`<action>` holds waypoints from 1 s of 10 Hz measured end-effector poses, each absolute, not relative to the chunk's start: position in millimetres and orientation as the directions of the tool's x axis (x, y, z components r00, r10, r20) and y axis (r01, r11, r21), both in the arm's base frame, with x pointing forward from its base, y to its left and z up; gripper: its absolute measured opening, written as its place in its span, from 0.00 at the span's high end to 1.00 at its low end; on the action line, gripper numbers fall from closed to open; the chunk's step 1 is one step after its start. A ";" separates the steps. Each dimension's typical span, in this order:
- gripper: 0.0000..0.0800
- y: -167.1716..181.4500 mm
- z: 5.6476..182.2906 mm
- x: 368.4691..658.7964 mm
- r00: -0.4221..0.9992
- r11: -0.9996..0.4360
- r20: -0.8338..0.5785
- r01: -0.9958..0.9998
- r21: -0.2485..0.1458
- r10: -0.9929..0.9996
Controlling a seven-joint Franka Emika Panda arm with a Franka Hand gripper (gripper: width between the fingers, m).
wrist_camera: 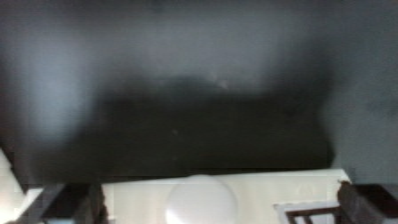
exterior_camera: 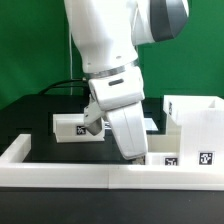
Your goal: Assemble drawer
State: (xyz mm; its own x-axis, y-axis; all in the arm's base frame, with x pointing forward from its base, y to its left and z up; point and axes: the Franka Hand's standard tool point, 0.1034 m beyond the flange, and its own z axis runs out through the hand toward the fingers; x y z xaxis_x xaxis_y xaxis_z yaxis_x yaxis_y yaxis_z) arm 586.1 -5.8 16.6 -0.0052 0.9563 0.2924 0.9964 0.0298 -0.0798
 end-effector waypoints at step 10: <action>0.19 31.1 16.1 588.4 -0.103 0.121 0.314 0.992 -0.037 0.944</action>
Offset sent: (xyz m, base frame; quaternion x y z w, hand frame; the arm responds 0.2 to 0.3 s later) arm 0.0077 0.0301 0.0009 -0.0262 0.0338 -0.1629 0.9857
